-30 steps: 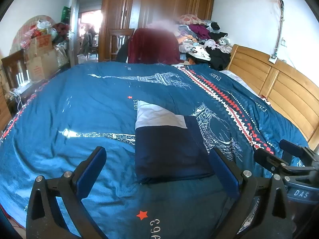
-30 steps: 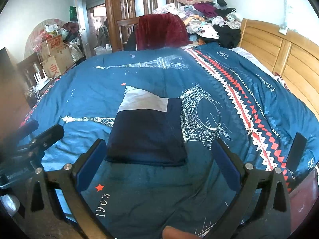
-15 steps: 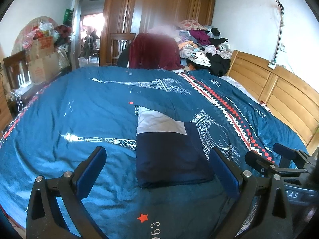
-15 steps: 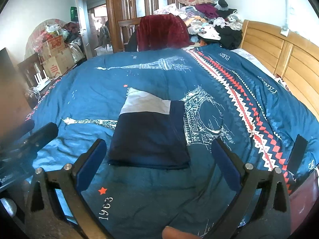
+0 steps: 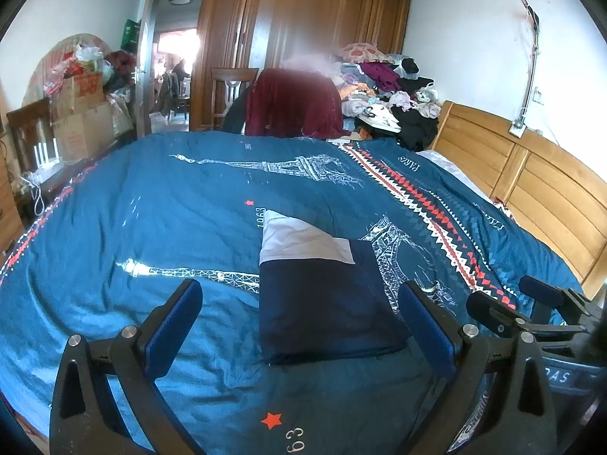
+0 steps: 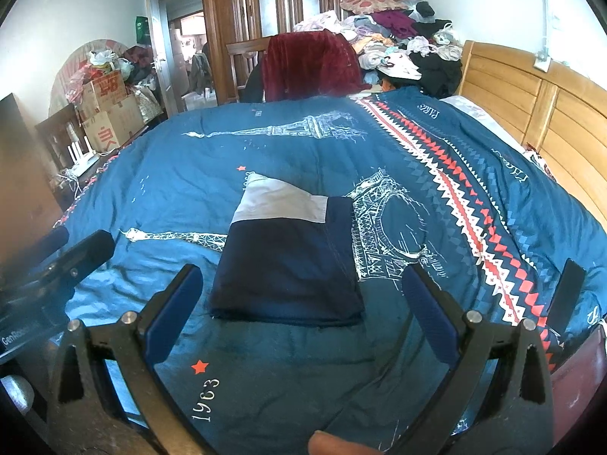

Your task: Fold large clothes

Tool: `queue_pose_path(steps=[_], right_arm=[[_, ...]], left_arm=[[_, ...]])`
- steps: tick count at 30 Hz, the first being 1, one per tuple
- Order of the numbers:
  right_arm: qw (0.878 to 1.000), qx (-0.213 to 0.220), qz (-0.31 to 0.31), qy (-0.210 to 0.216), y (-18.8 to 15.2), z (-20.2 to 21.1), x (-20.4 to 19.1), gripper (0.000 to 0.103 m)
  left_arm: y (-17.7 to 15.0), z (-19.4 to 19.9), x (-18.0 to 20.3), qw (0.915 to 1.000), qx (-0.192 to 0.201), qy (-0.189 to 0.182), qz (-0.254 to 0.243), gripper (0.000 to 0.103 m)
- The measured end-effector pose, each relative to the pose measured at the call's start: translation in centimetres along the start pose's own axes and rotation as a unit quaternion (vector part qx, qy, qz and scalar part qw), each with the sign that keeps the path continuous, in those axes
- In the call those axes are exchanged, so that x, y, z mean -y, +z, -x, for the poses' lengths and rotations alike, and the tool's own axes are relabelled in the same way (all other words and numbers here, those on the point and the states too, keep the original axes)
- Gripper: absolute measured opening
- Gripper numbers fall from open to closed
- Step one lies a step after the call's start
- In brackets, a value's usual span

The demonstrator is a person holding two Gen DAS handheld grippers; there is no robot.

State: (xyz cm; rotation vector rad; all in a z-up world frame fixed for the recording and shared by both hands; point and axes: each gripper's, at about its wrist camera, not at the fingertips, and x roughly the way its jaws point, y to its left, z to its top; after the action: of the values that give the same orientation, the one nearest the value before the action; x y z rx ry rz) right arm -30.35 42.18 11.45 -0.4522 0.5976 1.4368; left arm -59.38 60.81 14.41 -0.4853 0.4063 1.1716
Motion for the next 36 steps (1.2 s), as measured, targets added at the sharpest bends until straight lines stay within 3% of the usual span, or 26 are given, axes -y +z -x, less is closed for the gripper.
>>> queue_pose_path(steps=[20, 36], right_arm=[[1.0, 0.001, 0.002, -0.029, -0.8, -0.5, -0.1, 0.103], [1.0, -0.01, 0.003, -0.016, -1.0, -0.9, 0.0, 0.103]], left_arm=[[-0.3, 0.2, 0.0, 1.0, -0.002, -0.005, -0.003, 0.103], [-0.7, -0.5, 1.0, 0.9999, -0.007, -0.008, -0.008, 0.103]])
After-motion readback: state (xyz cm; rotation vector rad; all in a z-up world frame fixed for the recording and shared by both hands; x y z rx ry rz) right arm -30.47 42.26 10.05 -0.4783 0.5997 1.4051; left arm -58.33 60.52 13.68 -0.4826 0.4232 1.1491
